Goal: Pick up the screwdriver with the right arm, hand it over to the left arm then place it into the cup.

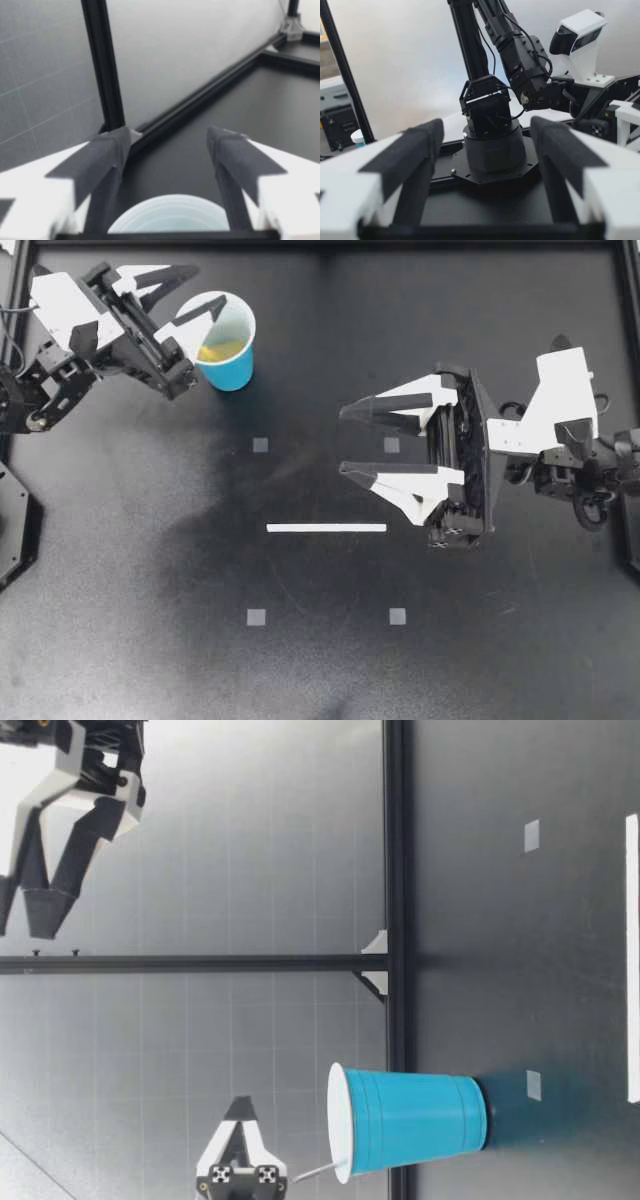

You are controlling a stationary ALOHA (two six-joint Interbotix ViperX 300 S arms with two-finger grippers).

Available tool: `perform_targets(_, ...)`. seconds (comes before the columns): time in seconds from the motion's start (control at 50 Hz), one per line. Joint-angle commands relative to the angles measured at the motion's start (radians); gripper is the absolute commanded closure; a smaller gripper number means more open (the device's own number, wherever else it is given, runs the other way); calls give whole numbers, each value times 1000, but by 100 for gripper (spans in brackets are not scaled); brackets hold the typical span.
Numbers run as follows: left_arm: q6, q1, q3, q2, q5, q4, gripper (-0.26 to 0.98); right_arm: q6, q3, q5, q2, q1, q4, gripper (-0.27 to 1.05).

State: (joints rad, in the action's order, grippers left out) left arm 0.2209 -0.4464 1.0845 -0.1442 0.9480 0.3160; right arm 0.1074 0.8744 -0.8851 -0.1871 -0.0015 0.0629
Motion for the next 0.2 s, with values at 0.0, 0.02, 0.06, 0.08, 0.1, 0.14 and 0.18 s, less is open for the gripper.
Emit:
perform_targets(0.0,-14,6,-9,-44,0,-8,11,2,-9,-5,-11,-5,2,6)
perform_targets(0.02,-21,12,-8,-52,-3,-12,11,2,-9,-3,-11,-6,2,6)
perform_targets(0.06,-38,26,-5,-74,-14,-23,11,0,-8,3,-14,-5,2,6)
perform_targets(0.08,-51,40,-3,-89,-25,-34,12,0,-8,9,-15,-6,2,6)
perform_targets(0.1,-57,51,-2,-100,-32,-41,11,-2,-9,15,-17,-6,2,6)
perform_targets(0.14,-71,72,0,-124,-51,-57,11,-2,-11,37,-25,-8,2,6)
perform_targets(0.18,-80,98,-2,-146,-75,-75,11,-2,-11,61,-32,-12,2,6)
